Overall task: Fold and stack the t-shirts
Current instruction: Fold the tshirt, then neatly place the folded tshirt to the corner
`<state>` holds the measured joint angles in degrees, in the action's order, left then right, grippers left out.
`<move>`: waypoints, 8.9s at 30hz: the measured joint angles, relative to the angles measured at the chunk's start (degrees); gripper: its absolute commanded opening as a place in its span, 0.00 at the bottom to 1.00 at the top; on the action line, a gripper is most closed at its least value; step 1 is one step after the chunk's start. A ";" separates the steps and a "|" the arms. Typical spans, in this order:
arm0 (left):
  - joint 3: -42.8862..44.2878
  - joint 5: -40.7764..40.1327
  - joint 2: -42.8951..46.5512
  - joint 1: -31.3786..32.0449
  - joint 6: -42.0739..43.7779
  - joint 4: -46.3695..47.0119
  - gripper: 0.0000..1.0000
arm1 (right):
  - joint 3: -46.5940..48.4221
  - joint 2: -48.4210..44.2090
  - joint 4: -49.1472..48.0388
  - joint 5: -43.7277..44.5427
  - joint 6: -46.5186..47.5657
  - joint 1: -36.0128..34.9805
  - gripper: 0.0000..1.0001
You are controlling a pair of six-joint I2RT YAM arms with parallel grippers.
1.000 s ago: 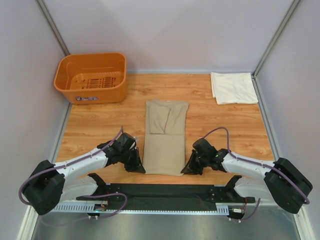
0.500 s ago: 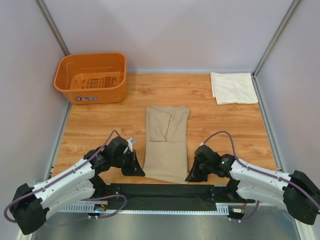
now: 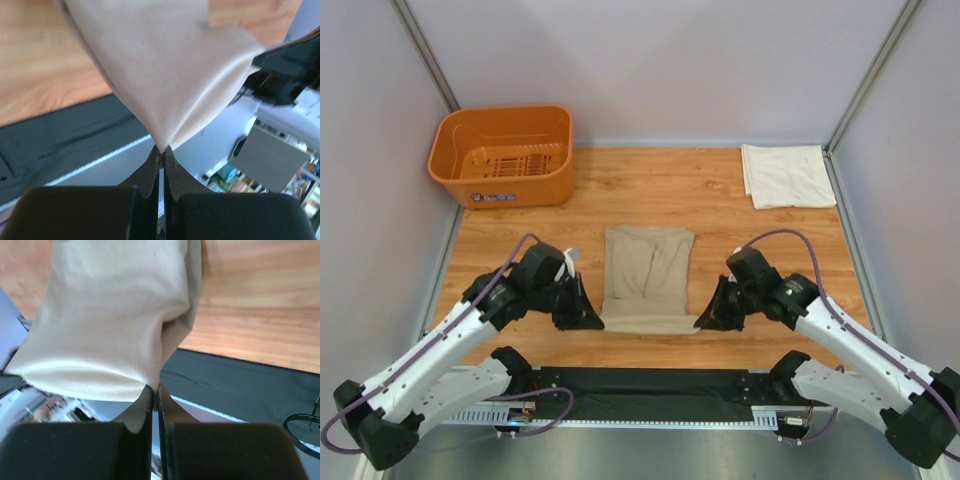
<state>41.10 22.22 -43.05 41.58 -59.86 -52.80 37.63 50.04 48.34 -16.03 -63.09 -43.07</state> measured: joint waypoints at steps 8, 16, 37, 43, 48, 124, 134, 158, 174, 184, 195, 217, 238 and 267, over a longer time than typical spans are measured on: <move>21.03 0.20 -25.46 -13.20 9.05 1.09 0.00 | 21.03 21.99 5.35 -4.15 15.37 14.38 0.00; 36.72 0.92 -44.74 -19.41 14.80 2.89 0.00 | 39.56 41.51 6.80 -8.31 25.49 21.18 0.00; 59.98 -4.81 -75.01 -26.71 23.98 2.36 0.28 | 77.88 81.70 4.55 -16.37 33.51 31.82 0.48; 62.47 -8.48 -74.88 -28.04 27.80 0.98 0.96 | 87.67 86.84 7.28 -15.06 35.80 35.89 0.50; 61.31 -10.56 -67.69 -27.50 31.32 1.40 0.72 | 68.98 69.55 2.80 -12.74 36.41 33.73 0.46; 40.39 -45.57 -75.03 21.90 76.87 29.44 0.53 | 17.70 36.24 -5.55 -12.70 41.24 42.47 0.83; 43.01 -47.84 -78.18 21.49 77.88 29.83 0.00 | 22.67 45.99 -9.25 -16.41 38.47 42.75 0.86; 42.95 -38.34 -61.57 13.44 74.64 26.18 0.00 | 46.05 70.82 -23.69 -33.94 24.85 33.11 0.87; 42.03 -37.16 -58.10 13.42 73.13 24.68 0.00 | 54.14 79.52 -21.29 -31.19 26.75 29.22 0.50; 38.99 -31.32 -52.09 13.35 64.30 24.15 0.57 | 61.18 80.94 -16.02 -23.26 33.03 28.02 0.00; 22.27 -28.09 -23.82 9.51 46.86 21.53 0.56 | 79.80 77.24 9.90 4.68 54.16 30.01 0.00; 13.20 -19.15 -19.96 5.90 39.34 18.78 0.56 | 100.74 77.07 16.22 25.20 79.67 37.79 0.00; 14.84 -14.71 -28.17 4.81 39.54 17.33 0.55 | 106.77 82.66 5.55 23.41 88.76 42.14 0.00; 16.68 -11.08 -31.30 4.44 38.93 17.84 0.55 | 102.77 71.49 8.09 16.44 91.43 44.92 0.00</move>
<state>57.78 11.14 -74.35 46.02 -20.93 -34.96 140.40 121.54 56.42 0.40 28.34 1.85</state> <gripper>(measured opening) 0.553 0.044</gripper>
